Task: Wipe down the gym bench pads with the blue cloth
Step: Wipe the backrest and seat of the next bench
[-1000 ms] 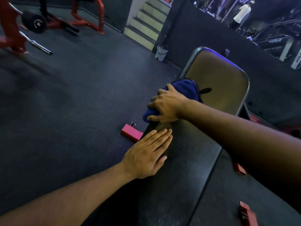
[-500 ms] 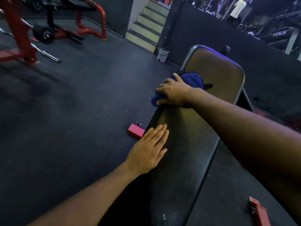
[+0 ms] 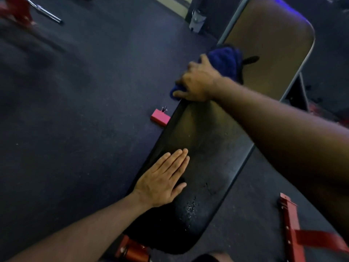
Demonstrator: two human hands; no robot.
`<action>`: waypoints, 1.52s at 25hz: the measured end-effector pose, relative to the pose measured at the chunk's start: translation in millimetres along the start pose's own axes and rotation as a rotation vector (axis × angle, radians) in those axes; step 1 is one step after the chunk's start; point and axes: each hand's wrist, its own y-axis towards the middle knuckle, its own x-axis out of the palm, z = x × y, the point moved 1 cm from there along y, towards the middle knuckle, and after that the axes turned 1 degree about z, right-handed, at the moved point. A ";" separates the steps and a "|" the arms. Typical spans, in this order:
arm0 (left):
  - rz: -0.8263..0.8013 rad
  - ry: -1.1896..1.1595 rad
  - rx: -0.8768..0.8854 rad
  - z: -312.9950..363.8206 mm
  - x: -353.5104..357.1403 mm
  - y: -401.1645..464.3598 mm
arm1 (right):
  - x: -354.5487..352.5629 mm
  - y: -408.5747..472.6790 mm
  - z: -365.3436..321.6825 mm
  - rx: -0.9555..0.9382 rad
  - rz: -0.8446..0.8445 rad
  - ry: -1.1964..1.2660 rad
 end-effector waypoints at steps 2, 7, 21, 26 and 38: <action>-0.015 0.015 -0.004 -0.7 -0.8 0.8 | 8.1 -8.5 -54.7 -0.102 -0.029 0.008; -0.022 0.034 0.002 -1.4 -3.1 1.9 | 15.7 -23.5 -86.9 -0.336 0.008 0.048; -0.029 0.084 0.024 -3.4 0.1 3.1 | 12.0 -9.4 -57.4 -0.167 0.033 0.035; -0.041 0.097 0.041 -3.9 -4.1 5.2 | -1.1 -9.8 -36.2 -0.267 0.018 0.018; -0.030 0.001 0.014 4.3 -2.5 -35.4 | 7.2 -10.2 -65.3 -0.167 0.006 0.090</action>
